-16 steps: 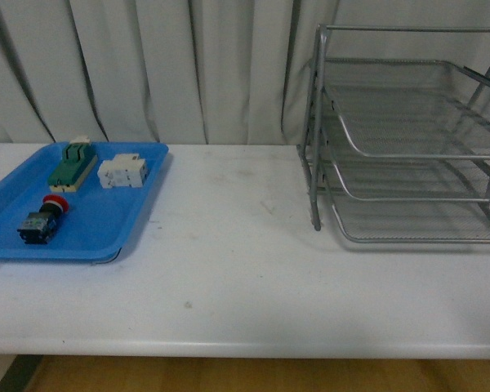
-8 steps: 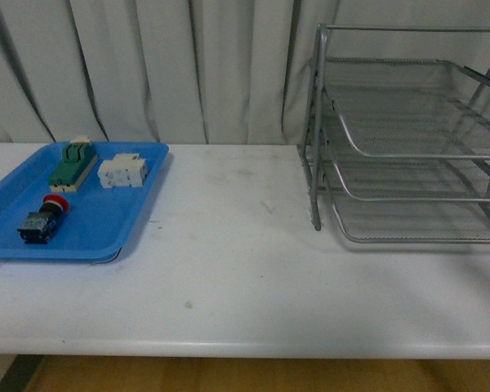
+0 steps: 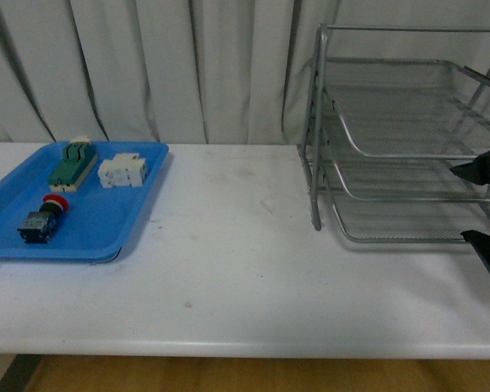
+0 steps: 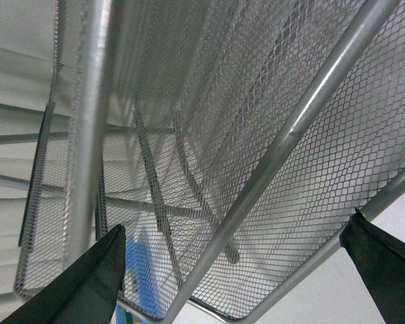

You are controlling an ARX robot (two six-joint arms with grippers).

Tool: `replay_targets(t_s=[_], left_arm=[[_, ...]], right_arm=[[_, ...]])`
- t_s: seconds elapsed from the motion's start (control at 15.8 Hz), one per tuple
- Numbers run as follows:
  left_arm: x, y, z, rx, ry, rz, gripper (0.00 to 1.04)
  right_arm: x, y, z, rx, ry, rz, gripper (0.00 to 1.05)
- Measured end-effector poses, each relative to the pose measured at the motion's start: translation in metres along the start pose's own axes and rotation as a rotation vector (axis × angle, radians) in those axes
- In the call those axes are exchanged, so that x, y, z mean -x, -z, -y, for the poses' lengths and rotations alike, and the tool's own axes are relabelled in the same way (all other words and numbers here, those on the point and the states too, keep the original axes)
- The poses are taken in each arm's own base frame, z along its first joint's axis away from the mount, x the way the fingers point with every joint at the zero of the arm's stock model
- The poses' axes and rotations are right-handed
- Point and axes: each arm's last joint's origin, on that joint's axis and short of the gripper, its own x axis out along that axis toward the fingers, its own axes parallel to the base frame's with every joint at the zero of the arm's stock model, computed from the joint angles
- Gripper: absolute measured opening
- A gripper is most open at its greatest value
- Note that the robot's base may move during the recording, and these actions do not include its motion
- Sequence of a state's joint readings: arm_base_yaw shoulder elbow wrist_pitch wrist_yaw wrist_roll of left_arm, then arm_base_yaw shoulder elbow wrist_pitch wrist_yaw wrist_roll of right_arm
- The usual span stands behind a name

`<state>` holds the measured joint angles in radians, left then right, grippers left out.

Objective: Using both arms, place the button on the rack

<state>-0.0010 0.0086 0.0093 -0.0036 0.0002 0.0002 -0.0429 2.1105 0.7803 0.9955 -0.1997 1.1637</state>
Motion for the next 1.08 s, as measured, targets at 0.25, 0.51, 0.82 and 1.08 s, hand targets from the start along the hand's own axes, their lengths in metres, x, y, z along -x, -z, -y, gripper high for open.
replay_targets(t_s=[0.25, 0.51, 0.82, 1.08], left_arm=[[0.0, 0.0, 0.0, 0.0, 0.0, 0.0, 0.98], [0.0, 0.0, 0.0, 0.0, 0.0, 0.0, 0.98], [0.0, 0.0, 0.0, 0.0, 0.0, 0.0, 0.98], [0.0, 0.0, 0.0, 0.0, 0.0, 0.0, 0.98]], right_arm=[[-0.035, 0.003, -0.009, -0.025, 0.028, 0.006, 0.71], [-0.033, 0.012, 0.003, -0.105, -0.013, 0.051, 0.2], [0.031, 0.032, 0.023, -0.263, -0.05, 0.032, 0.04], [0.072, 0.04, 0.033, -0.224, 0.012, 0.003, 0.07]])
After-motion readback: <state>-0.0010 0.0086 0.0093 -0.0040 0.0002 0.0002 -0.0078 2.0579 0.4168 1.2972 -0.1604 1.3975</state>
